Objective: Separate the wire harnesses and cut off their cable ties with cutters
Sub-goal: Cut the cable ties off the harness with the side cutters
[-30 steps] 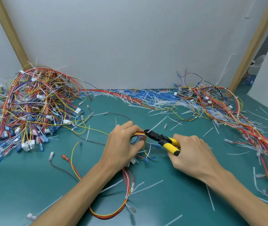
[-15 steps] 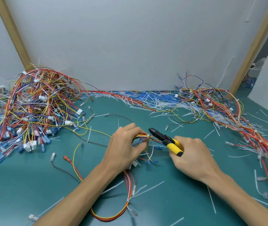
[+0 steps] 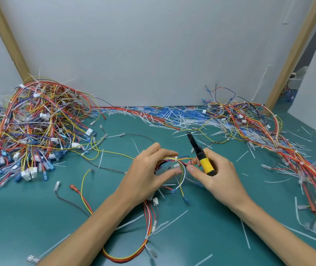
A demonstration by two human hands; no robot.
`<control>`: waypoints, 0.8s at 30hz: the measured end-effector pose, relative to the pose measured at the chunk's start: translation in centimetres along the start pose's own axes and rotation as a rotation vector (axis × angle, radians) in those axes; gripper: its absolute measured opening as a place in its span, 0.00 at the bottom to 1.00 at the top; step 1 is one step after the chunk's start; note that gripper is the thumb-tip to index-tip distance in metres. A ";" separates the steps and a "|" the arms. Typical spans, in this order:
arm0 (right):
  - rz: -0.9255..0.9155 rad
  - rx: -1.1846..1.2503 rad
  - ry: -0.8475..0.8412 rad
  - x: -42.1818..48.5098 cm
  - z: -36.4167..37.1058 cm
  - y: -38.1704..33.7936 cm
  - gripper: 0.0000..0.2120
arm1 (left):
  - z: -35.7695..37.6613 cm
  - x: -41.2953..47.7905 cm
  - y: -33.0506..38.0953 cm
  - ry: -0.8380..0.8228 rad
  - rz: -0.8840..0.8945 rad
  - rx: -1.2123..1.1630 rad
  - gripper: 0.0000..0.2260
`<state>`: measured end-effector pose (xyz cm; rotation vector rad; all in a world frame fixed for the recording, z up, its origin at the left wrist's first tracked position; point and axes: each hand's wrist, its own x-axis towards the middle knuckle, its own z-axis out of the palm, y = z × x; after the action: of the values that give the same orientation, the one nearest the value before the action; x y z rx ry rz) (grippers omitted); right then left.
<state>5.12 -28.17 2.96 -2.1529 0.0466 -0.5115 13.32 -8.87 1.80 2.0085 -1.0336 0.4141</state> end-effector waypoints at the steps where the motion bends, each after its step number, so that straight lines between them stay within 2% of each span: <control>1: 0.001 0.007 0.013 0.1 0.0 0.1 0.14 | -0.1 0.0 0.0 -0.009 0.003 -0.002 0.16; 4: 0.006 0.029 0.050 0.3 -0.1 0.5 0.13 | -0.5 0.0 0.1 -0.014 0.024 0.061 0.17; 8: 0.040 0.097 0.087 0.6 -0.4 1.1 0.13 | -1.3 0.0 0.1 0.065 0.012 0.137 0.14; 12: 0.048 0.157 0.144 0.8 -0.7 1.5 0.12 | -1.9 -0.4 0.8 0.081 -0.174 0.038 0.18; 16: 0.064 0.188 0.207 1.2 -1.3 2.2 0.13 | -2.2 -0.2 2.3 0.200 -0.356 -0.064 0.15; 17: 0.074 0.187 0.221 1.3 -1.5 2.4 0.13 | -2.3 -0.1 2.6 0.146 -0.428 -0.008 0.18; 18: 0.083 0.186 0.235 1.4 -1.6 2.6 0.14 | -2.5 -0.2 2.9 0.012 -0.490 0.131 0.23; 20: 0.100 0.195 0.265 1.5 -1.8 3.1 0.14 | -2.9 -0.7 3.4 -0.335 -0.541 0.461 0.37; 21: 0.113 0.208 0.280 1.6 -1.9 3.2 0.14 | -3.0 -0.9 3.6 -0.473 -0.536 0.533 0.41; 22: 0.127 0.228 0.293 1.7 -1.9 3.3 0.13 | -3.2 -1.1 3.7 -0.569 -0.533 0.524 0.40; 24: 0.149 0.285 0.311 1.7 -2.1 3.3 0.14 | -3.4 -0.9 4.0 -0.662 -0.507 0.410 0.31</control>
<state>6.40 -32.10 2.00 -1.7627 0.2870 -0.7157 9.84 -7.03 5.37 2.7707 -0.7903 -0.3704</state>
